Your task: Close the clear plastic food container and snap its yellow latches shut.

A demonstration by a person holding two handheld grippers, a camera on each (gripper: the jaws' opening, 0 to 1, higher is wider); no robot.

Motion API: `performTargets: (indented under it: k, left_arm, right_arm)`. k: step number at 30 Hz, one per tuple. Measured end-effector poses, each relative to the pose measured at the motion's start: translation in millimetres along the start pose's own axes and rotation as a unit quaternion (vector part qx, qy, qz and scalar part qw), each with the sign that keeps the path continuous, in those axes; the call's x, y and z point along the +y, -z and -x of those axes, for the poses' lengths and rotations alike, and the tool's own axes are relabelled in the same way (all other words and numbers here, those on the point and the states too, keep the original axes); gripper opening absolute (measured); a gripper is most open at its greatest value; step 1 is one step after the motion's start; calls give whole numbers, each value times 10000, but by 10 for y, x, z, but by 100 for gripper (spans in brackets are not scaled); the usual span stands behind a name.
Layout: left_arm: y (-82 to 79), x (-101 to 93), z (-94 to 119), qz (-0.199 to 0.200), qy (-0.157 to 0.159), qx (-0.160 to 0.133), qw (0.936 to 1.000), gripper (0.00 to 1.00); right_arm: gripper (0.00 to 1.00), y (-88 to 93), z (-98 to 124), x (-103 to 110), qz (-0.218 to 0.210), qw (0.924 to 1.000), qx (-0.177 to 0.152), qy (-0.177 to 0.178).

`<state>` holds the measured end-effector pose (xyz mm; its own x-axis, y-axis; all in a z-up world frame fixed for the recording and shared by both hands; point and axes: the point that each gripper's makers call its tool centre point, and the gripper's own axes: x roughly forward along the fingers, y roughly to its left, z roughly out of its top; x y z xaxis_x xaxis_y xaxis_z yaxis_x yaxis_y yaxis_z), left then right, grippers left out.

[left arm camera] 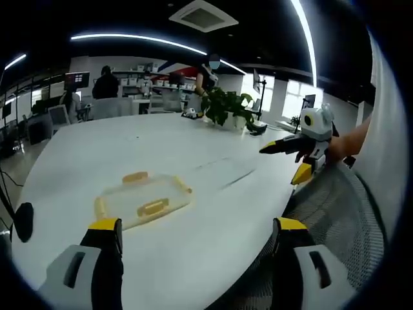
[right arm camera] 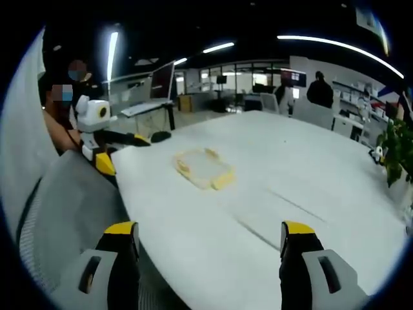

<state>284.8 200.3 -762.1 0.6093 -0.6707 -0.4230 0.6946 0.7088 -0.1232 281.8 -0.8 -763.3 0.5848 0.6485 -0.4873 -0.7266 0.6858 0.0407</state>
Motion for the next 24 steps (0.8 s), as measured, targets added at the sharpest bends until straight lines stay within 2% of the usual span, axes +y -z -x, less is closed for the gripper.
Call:
performTargets:
  k: [24]
  left_arm:
    - [0,-7,-5,0,11,25,10000,97]
  right_arm:
    - [91,-11,12,-9,46,10000,27,5]
